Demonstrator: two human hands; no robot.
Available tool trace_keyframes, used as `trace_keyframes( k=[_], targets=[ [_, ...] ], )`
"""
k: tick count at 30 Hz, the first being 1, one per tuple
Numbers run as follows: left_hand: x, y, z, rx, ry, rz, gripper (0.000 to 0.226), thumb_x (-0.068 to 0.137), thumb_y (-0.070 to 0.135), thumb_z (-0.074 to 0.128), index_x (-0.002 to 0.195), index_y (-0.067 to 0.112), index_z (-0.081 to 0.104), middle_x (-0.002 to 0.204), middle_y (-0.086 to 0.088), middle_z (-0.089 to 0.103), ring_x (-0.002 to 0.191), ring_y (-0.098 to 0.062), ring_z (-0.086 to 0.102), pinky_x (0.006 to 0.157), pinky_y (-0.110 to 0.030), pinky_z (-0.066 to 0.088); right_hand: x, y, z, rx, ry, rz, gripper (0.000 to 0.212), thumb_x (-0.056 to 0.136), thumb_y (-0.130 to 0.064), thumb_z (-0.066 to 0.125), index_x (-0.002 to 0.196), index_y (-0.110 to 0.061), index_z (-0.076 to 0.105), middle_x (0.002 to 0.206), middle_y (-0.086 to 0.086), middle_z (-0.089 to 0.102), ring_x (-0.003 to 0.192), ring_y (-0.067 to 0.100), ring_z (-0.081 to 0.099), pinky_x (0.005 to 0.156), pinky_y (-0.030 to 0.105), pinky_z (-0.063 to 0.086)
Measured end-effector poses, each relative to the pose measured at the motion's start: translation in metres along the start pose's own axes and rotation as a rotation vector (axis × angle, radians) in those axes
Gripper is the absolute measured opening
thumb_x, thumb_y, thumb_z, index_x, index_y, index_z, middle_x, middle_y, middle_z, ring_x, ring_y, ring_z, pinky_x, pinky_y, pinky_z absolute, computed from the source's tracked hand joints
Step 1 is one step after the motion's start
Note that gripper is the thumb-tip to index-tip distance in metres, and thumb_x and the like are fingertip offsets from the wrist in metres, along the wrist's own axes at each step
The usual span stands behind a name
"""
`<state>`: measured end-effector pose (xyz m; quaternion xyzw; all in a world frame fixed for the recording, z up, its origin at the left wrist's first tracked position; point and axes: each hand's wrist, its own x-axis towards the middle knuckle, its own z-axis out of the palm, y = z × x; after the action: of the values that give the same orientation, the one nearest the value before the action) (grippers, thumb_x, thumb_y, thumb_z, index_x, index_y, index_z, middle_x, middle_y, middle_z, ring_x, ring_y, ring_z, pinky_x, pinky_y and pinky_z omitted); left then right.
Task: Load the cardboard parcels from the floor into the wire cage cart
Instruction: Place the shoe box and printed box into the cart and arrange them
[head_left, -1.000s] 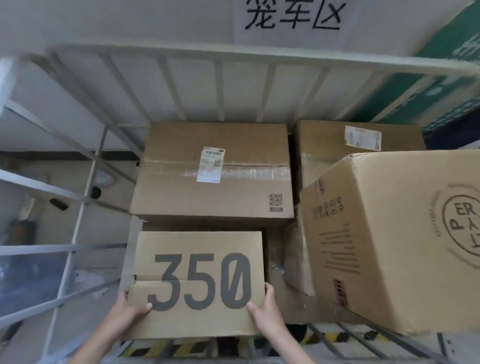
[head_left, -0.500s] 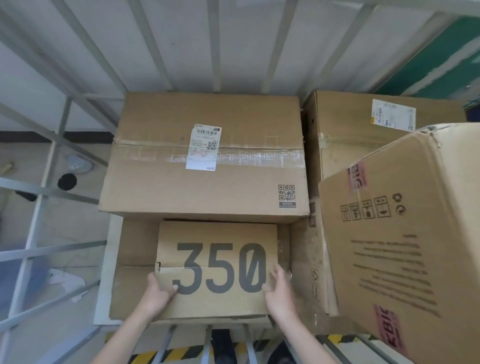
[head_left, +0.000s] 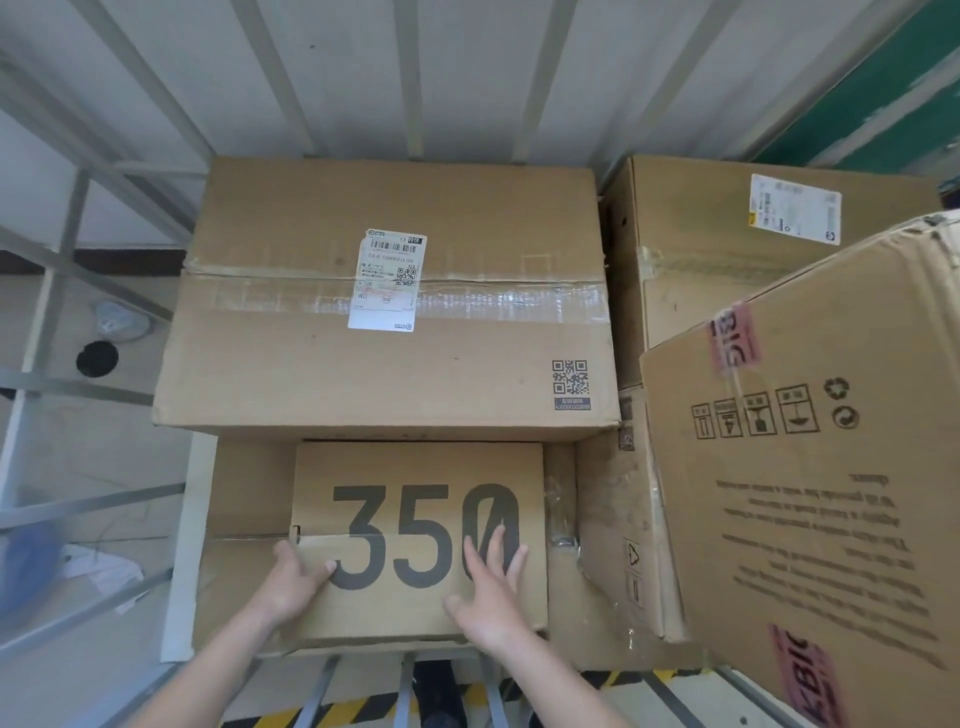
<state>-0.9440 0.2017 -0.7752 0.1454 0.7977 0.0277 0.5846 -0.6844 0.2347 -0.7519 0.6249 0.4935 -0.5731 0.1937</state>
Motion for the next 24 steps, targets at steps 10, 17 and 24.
trace_keyframes(
  k=[10,17,24],
  targets=[
    [-0.102,0.058,0.049,0.071,0.174,0.228,0.074,0.095,0.024,0.061,0.157,0.012,0.02,0.163,-0.01,0.023,0.148,-0.028,0.025,0.118,-0.05,0.024,-0.135,-0.021,-0.047,0.188,0.067,-0.15,0.064,0.099,-0.019,0.047,0.148,-0.053,0.024,0.154,-0.038,0.007,0.148,-0.005,0.006,0.124,0.041,0.007],
    [-0.288,0.163,0.091,-0.286,-0.065,0.56,0.029,0.098,0.023,0.057,0.123,0.037,0.054,0.13,0.013,0.057,0.125,-0.008,0.052,0.099,-0.03,0.042,-0.32,-0.064,-0.162,0.118,0.155,-0.565,0.06,0.099,-0.025,0.047,0.148,-0.053,0.027,0.146,-0.05,0.008,0.134,-0.028,-0.009,0.111,0.005,-0.005],
    [-0.435,0.225,0.152,-0.509,-0.212,0.596,0.072,0.07,0.07,0.061,0.135,0.042,0.048,0.142,0.015,0.05,0.125,0.007,0.049,0.111,-0.039,0.036,-0.434,0.027,-0.3,0.237,0.998,-0.733,0.045,0.088,-0.033,0.056,0.131,-0.048,0.056,0.134,-0.044,0.047,0.129,-0.01,0.046,0.096,0.016,0.043]
  ],
)
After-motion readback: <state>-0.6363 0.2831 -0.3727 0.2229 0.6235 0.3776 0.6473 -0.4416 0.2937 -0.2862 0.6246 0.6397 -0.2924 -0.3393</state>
